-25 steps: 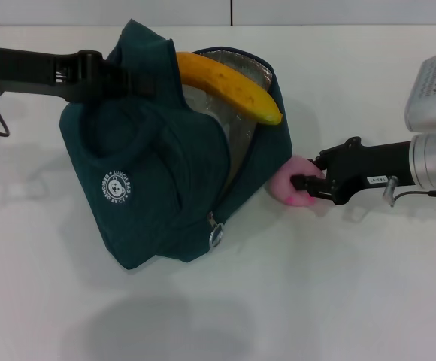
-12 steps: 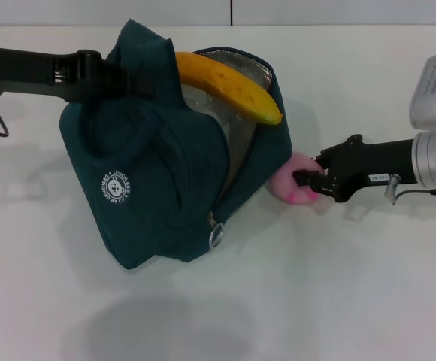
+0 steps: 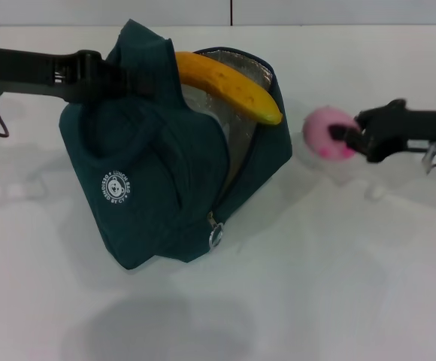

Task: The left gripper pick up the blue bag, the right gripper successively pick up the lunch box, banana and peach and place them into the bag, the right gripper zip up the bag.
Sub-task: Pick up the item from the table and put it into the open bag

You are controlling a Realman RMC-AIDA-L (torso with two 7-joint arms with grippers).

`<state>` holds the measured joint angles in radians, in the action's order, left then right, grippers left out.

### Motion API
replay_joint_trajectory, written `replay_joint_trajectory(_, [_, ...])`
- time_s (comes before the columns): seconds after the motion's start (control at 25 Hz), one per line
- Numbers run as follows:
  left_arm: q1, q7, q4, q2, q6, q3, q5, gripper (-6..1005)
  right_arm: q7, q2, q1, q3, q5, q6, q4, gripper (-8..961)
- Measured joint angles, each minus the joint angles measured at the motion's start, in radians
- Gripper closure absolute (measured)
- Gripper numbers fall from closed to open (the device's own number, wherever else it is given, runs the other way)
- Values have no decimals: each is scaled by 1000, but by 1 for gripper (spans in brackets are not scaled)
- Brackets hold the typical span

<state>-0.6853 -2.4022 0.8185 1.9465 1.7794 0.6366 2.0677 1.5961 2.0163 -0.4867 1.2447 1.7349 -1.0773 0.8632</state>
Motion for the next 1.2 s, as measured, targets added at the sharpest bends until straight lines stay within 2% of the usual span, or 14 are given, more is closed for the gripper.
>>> replay_joint_trajectory(0.16, [1,2,-7,0,0,0,0,944,-5,-1,17,-64,-55,-28,10,845])
replay_joint_trajectory(0.2, [1,4,-8,0,0,0,0,944,-9,-1,24,-106,-115,-70,17,852])
replay_joint_trajectory(0.36, [1,7,-9,0,0,-1,0,944,-41,-1,28,-163,-264,-175,22,889])
replay_joint_trajectory(0.52, [2,8,-12,0,0,-2,0,944,-69,-3,15,-174,-392,-290,18,916])
replay_joint_trajectory(0.68, [3,26,-43,0,-8,-10,0,944,-71,5,-33,-126,-414,-334,-2,906])
replay_joint_trajectory(0.88, [7,59,-90,-5,-13,-45,0,944,-112,8,-109,-10,-431,-299,-104,894])
replay_joint_trajectory(1.04, [10,61,-91,-7,-13,-53,-2,944,-136,8,-160,43,-443,-282,-161,883])
replay_joint_trajectory(1.2, [13,61,-90,-10,-13,-54,-12,944,-137,9,-177,79,-443,-264,-175,873])
